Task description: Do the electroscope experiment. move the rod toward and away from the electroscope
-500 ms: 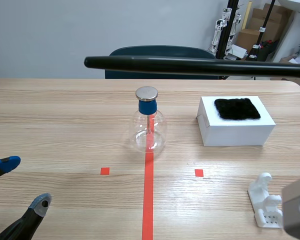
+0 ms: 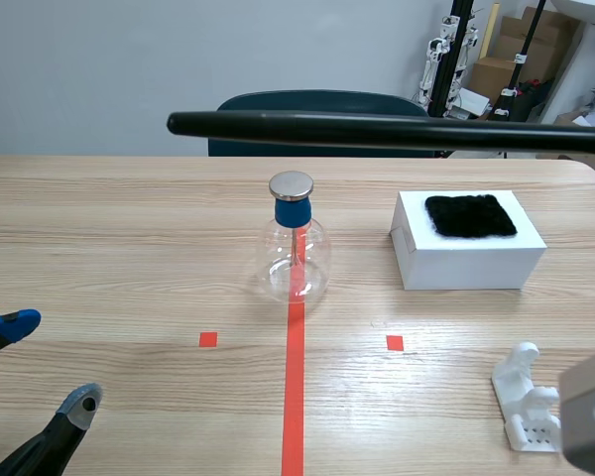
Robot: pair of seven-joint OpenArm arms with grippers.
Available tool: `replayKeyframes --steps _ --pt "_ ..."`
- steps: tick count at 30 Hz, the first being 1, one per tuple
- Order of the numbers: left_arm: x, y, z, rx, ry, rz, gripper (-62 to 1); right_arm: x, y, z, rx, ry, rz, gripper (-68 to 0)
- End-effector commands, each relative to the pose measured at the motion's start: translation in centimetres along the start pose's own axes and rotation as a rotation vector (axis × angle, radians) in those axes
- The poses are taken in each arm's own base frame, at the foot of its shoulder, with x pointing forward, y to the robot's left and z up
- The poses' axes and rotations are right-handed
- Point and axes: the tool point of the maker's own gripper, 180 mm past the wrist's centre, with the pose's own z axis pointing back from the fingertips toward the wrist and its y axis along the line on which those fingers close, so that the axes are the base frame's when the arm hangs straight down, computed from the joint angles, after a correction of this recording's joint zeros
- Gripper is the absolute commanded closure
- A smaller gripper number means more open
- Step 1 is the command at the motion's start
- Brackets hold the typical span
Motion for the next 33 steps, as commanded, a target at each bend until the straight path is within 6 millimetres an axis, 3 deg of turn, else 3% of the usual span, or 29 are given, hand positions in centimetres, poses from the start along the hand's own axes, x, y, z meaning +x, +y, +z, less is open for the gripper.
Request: replayKeyframes --steps 1,25,33 --pt "1.0 0.3 -0.4 -0.006 -0.037 -0.016 -62.3 0.1 -2.2 -0.4 -0.096 -0.007 0.019 -5.5" --pt "1.0 0.3 -0.4 -0.006 -0.037 -0.016 -62.3 0.1 -2.3 -0.6 -0.104 -0.01 0.026 -5.5" --pt "1.0 0.3 -0.4 -0.006 -0.037 -0.016 -62.3 -2.0 -4.3 -2.2 -0.219 0.067 0.06 -5.5"
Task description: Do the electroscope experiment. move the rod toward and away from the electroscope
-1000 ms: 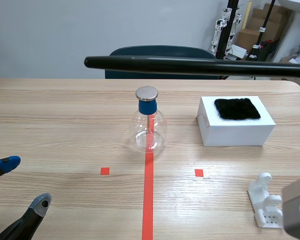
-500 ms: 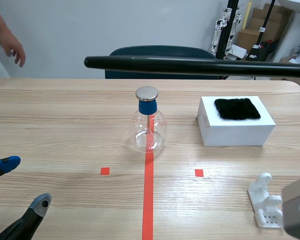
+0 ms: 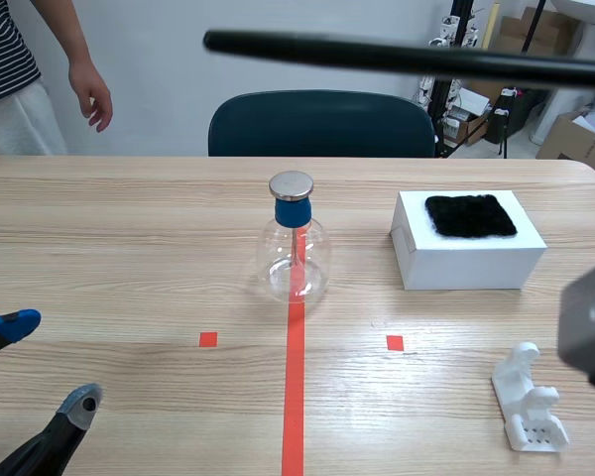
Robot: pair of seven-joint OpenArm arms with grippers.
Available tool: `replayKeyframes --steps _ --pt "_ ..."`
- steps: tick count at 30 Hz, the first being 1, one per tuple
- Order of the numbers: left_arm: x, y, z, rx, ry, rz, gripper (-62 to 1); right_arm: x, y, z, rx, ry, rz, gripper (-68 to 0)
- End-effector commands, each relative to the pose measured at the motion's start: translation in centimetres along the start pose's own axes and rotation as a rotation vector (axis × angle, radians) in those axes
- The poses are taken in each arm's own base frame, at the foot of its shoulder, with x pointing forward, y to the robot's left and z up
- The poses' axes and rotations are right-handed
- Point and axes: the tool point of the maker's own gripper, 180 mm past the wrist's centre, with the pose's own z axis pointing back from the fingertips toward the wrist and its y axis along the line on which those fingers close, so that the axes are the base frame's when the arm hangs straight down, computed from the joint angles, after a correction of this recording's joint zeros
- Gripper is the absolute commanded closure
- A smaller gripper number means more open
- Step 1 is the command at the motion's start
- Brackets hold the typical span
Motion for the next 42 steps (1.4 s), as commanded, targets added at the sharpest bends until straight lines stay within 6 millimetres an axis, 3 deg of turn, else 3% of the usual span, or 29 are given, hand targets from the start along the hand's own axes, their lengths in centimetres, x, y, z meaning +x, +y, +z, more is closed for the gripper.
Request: replayKeyframes --steps 1,3,6,16,22,27,31,35,42 --pt "1.0 0.3 -0.4 -0.006 -0.036 -0.016 -62.3 -0.5 -2.7 -1.0 -0.13 0.012 0.021 -5.5" --pt "1.0 0.3 -0.4 -0.006 -0.037 -0.016 -62.3 -1.6 -3.6 -1.9 -0.177 0.055 0.034 -5.5" --pt "1.0 0.3 -0.4 -0.006 -0.037 -0.016 -62.3 -4.1 -3.1 -3.6 -0.147 0.152 0.059 -5.5" --pt "1.0 0.3 -0.4 -0.006 -0.037 -0.016 -62.3 -10.7 0.8 -7.6 -0.017 0.244 0.196 -5.5" --pt "1.0 0.3 -0.4 -0.006 -0.037 -0.016 -62.3 -13.2 2.5 -9.8 0.001 0.236 0.2 -5.5" --pt "1.0 0.3 -0.4 -0.006 -0.037 -0.016 -62.3 -13.5 3.8 -11.2 0.029 0.189 0.205 -5.5" --pt "1.0 0.3 -0.4 -0.006 -0.037 -0.016 -62.3 -12.6 3.5 -12.5 0.019 0.136 0.229 -5.5" --pt "1.0 0.3 -0.4 -0.006 -0.037 -0.016 -62.3 -11.2 3.2 -13.8 0.001 0.087 0.294 -5.5" --pt "1.0 0.3 -0.4 -0.006 -0.037 -0.016 -62.3 -7.7 5.3 -15.5 0.032 0.017 0.352 -5.5"
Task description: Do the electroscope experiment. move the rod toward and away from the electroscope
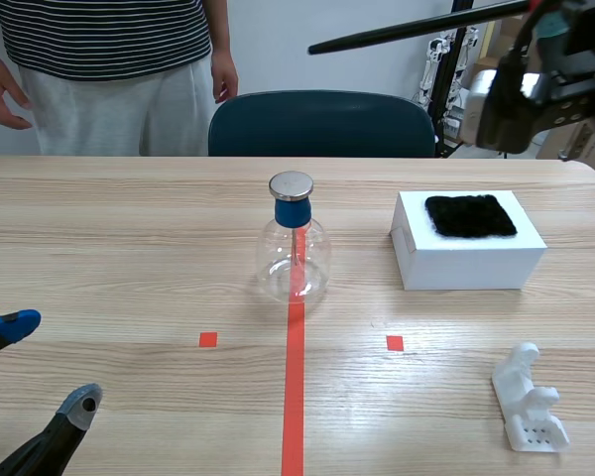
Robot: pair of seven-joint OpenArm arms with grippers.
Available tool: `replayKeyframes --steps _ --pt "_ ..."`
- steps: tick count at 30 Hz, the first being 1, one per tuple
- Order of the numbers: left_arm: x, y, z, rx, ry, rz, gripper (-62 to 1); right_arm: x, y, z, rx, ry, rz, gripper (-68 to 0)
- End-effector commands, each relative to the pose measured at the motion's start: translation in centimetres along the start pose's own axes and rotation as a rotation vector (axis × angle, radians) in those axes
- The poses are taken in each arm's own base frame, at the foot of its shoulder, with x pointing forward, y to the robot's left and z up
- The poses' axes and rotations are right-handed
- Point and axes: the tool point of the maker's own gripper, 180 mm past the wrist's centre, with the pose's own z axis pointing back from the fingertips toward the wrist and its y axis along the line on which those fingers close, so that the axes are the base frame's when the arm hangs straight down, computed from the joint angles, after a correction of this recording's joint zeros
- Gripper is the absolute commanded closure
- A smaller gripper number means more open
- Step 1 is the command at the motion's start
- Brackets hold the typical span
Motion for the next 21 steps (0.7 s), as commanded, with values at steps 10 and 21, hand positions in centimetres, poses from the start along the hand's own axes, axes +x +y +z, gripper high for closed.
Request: replayKeyframes --steps 10,21 --pt "1.0 0.3 -0.4 -0.005 -0.037 -0.016 -62.3 2.4 1.3 -0.7 -0.001 -0.074 0.108 -5.5" --pt "1.0 0.3 -0.4 -0.005 -0.037 -0.016 -62.3 2.3 3.0 -0.4 0.033 -0.082 0.166 -5.5"
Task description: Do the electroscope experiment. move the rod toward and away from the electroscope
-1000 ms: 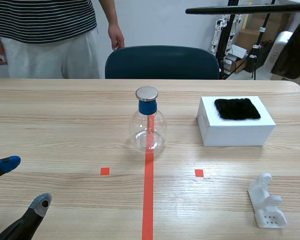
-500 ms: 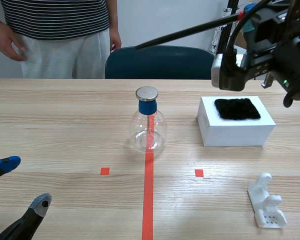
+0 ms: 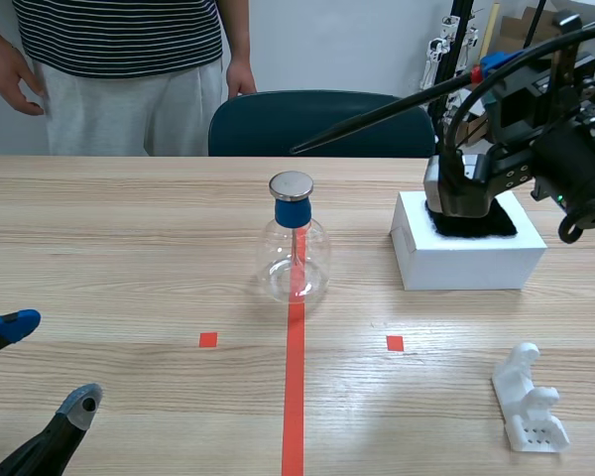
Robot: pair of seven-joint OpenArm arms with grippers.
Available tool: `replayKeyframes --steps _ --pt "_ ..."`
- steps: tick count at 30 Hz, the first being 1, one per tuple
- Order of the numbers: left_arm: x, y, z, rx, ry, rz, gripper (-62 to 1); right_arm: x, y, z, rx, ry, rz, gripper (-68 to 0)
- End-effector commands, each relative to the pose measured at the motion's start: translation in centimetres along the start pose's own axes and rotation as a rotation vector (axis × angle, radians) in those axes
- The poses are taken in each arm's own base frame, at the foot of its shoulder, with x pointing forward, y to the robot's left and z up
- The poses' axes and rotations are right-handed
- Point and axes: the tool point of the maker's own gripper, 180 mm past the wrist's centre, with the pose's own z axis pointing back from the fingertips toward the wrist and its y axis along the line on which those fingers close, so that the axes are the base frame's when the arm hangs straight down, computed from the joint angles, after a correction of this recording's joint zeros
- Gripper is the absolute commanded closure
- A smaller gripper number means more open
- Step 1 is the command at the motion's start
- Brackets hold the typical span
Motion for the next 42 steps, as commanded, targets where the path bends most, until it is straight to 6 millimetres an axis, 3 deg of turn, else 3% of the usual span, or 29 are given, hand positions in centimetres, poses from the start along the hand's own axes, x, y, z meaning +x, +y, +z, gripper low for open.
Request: replayKeyframes --steps 1,16,24,32,42 --pt "1.0 0.3 -0.4 -0.005 -0.038 -0.016 -62.3 -0.9 -1.4 -0.7 -0.047 0.028 0.009 -5.5" --pt "1.0 0.3 -0.4 -0.005 -0.038 -0.016 -62.3 0.2 -0.4 -0.8 -0.006 -0.001 0.054 -5.5" --pt "1.0 0.3 -0.4 -0.005 -0.037 -0.016 -62.3 -0.1 -0.6 -0.9 -0.007 0.01 0.026 -5.5" --pt "1.0 0.3 -0.4 -0.005 -0.036 -0.016 -62.3 -3.0 -4.5 -0.3 -0.076 0.08 -0.157 -5.5" --pt "1.0 0.3 -0.4 -0.005 -0.036 -0.016 -62.3 -4.7 -8.5 4.0 -0.121 0.151 -0.394 -5.5"
